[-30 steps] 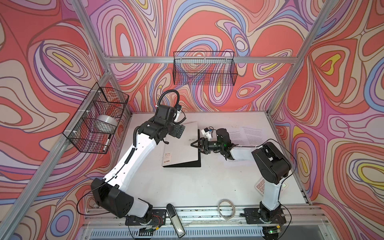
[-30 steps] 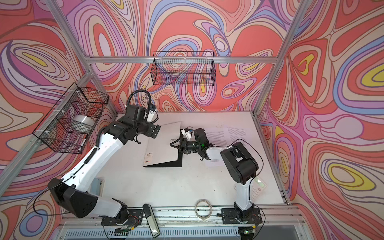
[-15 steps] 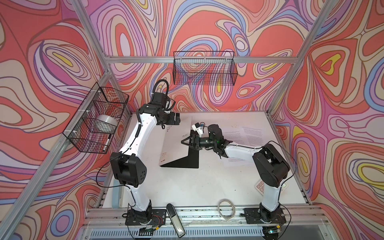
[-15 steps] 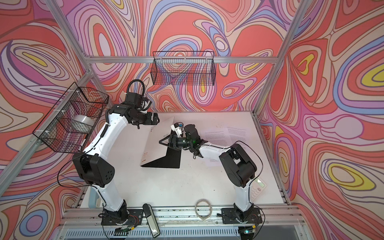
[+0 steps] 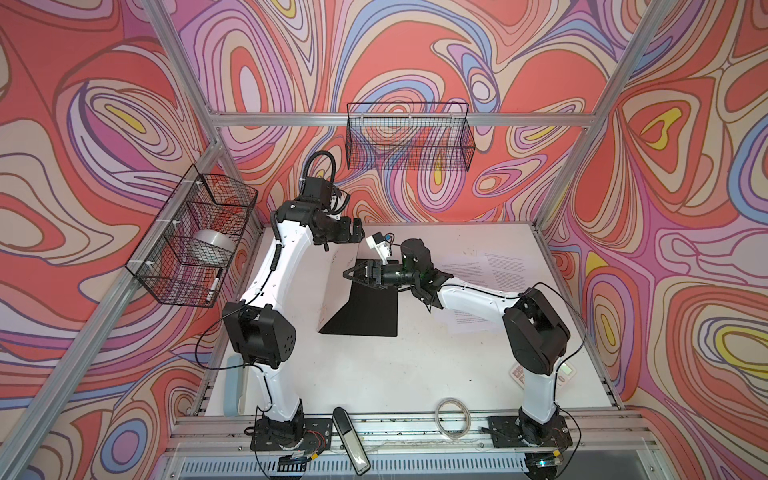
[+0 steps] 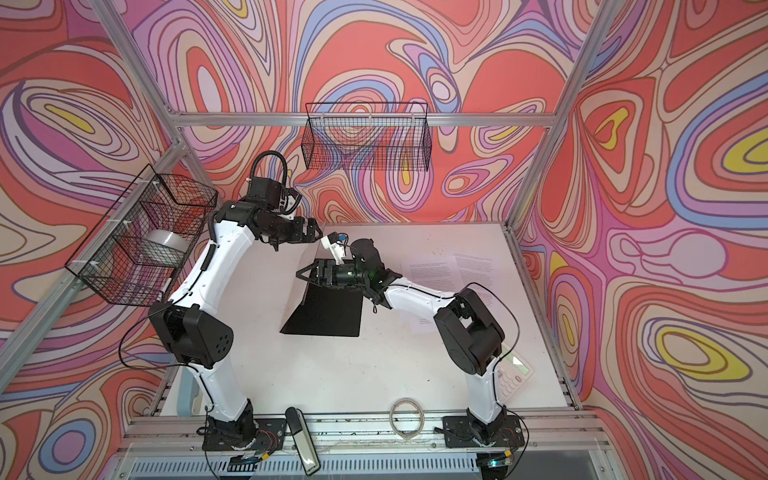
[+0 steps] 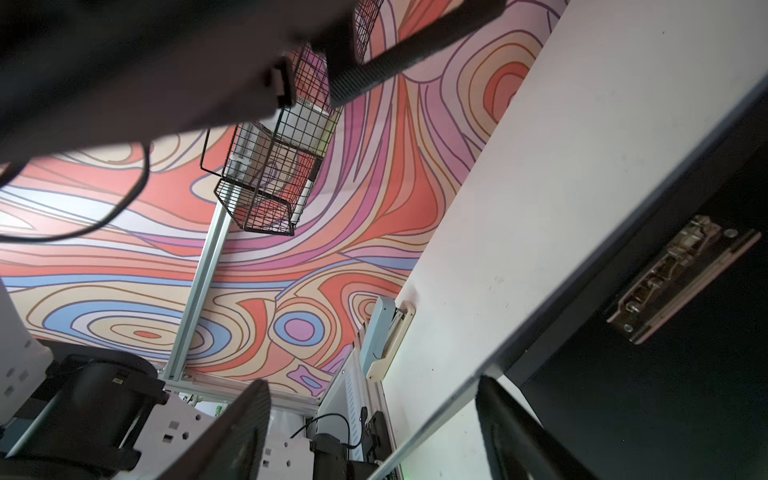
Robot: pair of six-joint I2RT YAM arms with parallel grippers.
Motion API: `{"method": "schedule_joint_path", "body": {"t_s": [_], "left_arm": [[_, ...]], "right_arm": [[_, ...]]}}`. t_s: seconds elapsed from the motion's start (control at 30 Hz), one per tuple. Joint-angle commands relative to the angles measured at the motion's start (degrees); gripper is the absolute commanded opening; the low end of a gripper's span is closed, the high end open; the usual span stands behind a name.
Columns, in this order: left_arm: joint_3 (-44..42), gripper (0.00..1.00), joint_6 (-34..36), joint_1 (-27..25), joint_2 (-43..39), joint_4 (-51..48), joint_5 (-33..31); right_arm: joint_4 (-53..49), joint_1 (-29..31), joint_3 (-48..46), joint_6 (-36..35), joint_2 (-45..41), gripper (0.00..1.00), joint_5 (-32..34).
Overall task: Put the files into the folder
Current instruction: 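Lift the white cover upright with the left gripper while the right holds the back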
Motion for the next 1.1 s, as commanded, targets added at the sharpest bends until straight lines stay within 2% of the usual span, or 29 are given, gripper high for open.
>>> {"method": "schedule_joint_path", "body": {"t_s": [0.0,0.27,0.53,0.8,1.07], "left_arm": [[1.8,1.0,-0.7,0.3,2.2,-3.4,-1.9],[2.3,0.99,0.6,0.3,3.7,-4.1,-8.1],[2.2,0.99,1.2,0.3,4.5,-4.8,-8.3],[2.6,0.96,3.1,0.3,5.3,-5.7,-14.2],[2.7,0.82,3.8,0.4,4.8,-5.8,-17.6]], "right_arm": [[1.8,0.6,2.4,0.9,3.4,0.82,0.5],[3.3,1.3,4.5,1.9,5.3,0.82,0.6],[6.7,1.5,6.4,4.5,7.4,0.82,-0.2],[6.6,1.7,8.2,4.7,7.9,0.82,-0.7],[6.9,1.7,8.2,4.9,7.9,0.82,-1.1]]}}
